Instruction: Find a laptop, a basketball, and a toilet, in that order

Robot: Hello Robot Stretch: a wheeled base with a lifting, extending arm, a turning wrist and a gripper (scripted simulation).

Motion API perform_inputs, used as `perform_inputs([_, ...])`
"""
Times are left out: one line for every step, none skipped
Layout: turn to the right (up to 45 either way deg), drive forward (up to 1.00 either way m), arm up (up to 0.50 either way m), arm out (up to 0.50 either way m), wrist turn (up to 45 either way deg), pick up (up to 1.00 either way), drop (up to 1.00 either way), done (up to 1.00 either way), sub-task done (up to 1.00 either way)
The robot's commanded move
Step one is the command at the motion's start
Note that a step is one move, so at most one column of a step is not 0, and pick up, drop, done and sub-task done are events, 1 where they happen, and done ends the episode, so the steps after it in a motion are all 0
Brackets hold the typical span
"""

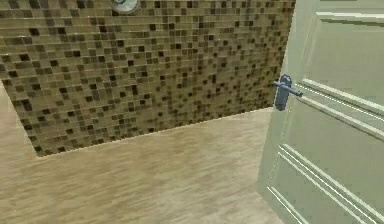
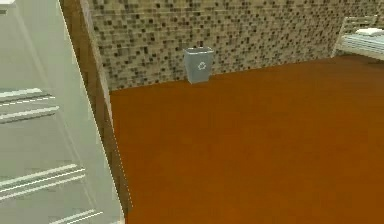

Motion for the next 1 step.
perform_inputs([3.0,0.0,0.0,0.0,0.0,0.0,0.0,0.0,0.0])
